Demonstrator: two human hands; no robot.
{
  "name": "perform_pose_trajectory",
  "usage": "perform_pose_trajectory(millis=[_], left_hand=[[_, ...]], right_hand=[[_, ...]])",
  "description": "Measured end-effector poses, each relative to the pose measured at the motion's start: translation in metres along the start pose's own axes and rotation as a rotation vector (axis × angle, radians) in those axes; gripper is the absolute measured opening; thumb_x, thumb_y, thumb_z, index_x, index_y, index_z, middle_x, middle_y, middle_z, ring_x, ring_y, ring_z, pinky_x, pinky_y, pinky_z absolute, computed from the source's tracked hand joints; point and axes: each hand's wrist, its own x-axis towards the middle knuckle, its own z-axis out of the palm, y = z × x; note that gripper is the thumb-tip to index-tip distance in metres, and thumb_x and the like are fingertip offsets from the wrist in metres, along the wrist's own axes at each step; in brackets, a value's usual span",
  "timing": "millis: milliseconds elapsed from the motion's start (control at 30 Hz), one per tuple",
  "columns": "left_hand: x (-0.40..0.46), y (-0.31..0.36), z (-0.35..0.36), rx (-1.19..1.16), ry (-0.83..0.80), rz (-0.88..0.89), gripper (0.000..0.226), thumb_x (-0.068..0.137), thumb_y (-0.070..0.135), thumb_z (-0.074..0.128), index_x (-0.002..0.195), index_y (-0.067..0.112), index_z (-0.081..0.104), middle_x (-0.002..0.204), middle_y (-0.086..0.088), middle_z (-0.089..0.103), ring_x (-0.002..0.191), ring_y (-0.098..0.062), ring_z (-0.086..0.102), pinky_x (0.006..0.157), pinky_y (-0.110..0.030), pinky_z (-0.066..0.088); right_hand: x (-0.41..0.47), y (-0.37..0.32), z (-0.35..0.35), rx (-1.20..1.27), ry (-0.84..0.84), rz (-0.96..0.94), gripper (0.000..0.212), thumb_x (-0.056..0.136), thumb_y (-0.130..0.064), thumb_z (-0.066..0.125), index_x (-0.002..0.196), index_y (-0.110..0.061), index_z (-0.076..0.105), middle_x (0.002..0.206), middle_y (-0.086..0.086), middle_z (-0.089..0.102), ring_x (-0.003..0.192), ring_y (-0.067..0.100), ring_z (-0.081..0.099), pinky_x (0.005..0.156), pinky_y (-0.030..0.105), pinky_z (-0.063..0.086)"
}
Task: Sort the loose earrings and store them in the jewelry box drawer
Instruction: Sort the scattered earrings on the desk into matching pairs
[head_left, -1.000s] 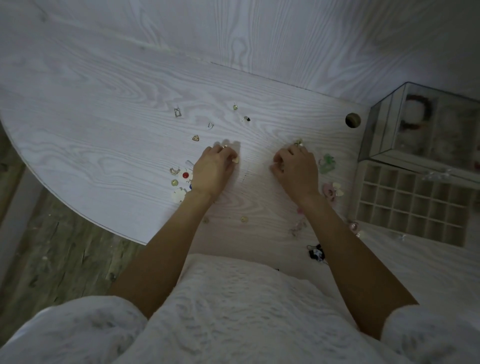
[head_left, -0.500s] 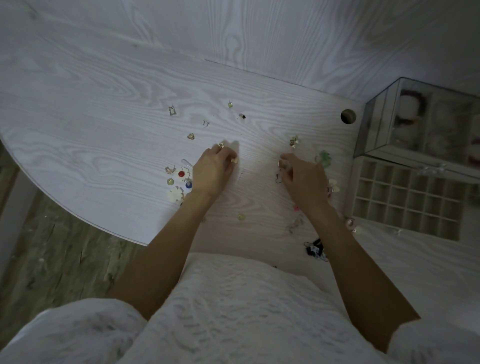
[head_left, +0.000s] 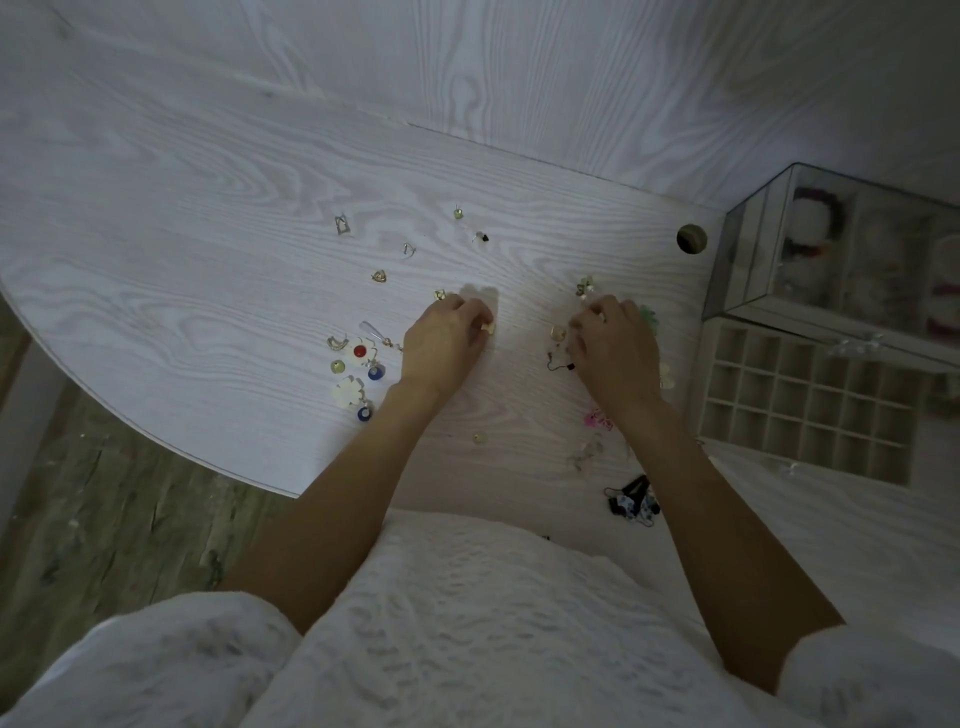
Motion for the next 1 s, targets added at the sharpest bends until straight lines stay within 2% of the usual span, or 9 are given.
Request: perform_pose_trajectory(millis=[100,167,300,433,667,767,867,1000], left_hand=[[0.002,0.005,0.003,-0.035,-0.015,0.009,0.012,0.084,0.018,0.061,0.096,0.015,0.064,0.092,-0.007,0.063,0.085,-0.023,0.058,0.060,-0.031,0.045],[0.005,0.009,0.006,-0.066,-0.021,0.024,0.011,0.082,0.015,0.062,0.093,0.013,0.065,0.090,-0.009,0.063,0.081,-0.025,0.059,0.062,-0.034,0.049],[0.011,0.022,0.010,-0.112,-0.047,0.053,0.014,0.079,0.010,0.063,0.092,0.010,0.065,0.088,-0.010,0.063,0.078,-0.025,0.060,0.063,-0.033,0.047],[0.018,0.032,0.013,-0.127,-0.073,0.046,0.015,0.079,0.010,0.062,0.094,0.010,0.065,0.088,-0.011,0.062,0.079,-0.025,0.059,0.066,-0.032,0.046],[0.024,0.047,0.022,-0.152,-0.038,0.017,0.016,0.080,0.009,0.061,0.095,0.009,0.065,0.091,-0.012,0.062,0.084,-0.024,0.058,0.067,-0.028,0.042],[0.026,0.050,0.024,-0.184,-0.019,-0.021,0.016,0.079,0.007,0.061,0.094,0.009,0.065,0.091,-0.012,0.063,0.085,-0.025,0.059,0.070,-0.029,0.043],[0.025,0.055,0.026,-0.198,-0.019,-0.005,0.013,0.081,0.007,0.061,0.093,0.008,0.066,0.090,-0.013,0.065,0.081,-0.026,0.061,0.071,-0.034,0.047],[0.025,0.055,0.026,-0.195,-0.007,0.007,0.013,0.080,0.006,0.060,0.092,0.008,0.067,0.089,-0.012,0.066,0.080,-0.025,0.061,0.069,-0.031,0.046]], right_hand=[[-0.005,0.001,0.001,-0.039,0.008,0.024,0.006,0.074,0.003,0.063,0.077,0.000,0.066,0.079,0.018,0.062,0.074,0.034,0.055,0.064,0.037,0.047],[-0.007,0.001,0.000,-0.051,-0.003,0.058,0.011,0.072,0.004,0.062,0.081,0.000,0.066,0.081,0.018,0.062,0.075,0.034,0.055,0.067,0.037,0.045],[-0.001,-0.002,-0.001,0.017,-0.031,0.041,0.020,0.077,-0.004,0.057,0.096,-0.005,0.064,0.094,0.013,0.064,0.087,0.033,0.054,0.077,0.040,0.044],[0.008,-0.006,0.003,0.014,-0.088,0.014,0.015,0.083,-0.017,0.060,0.094,-0.008,0.064,0.093,0.012,0.067,0.086,0.032,0.055,0.076,0.042,0.044],[0.012,-0.008,0.003,0.002,-0.082,0.174,0.007,0.085,-0.011,0.057,0.085,-0.007,0.063,0.082,0.012,0.067,0.079,0.029,0.054,0.072,0.037,0.039],[0.010,-0.007,0.006,-0.003,-0.043,0.254,0.010,0.086,-0.009,0.055,0.090,-0.005,0.063,0.078,0.012,0.066,0.076,0.029,0.056,0.072,0.036,0.040],[0.011,-0.010,0.007,0.019,-0.025,0.289,0.017,0.088,-0.011,0.052,0.099,-0.004,0.064,0.080,0.012,0.067,0.077,0.029,0.058,0.074,0.037,0.041],[0.010,-0.012,0.006,0.116,-0.043,0.299,0.015,0.085,-0.018,0.054,0.094,-0.009,0.062,0.085,0.009,0.067,0.080,0.027,0.059,0.079,0.040,0.044]])
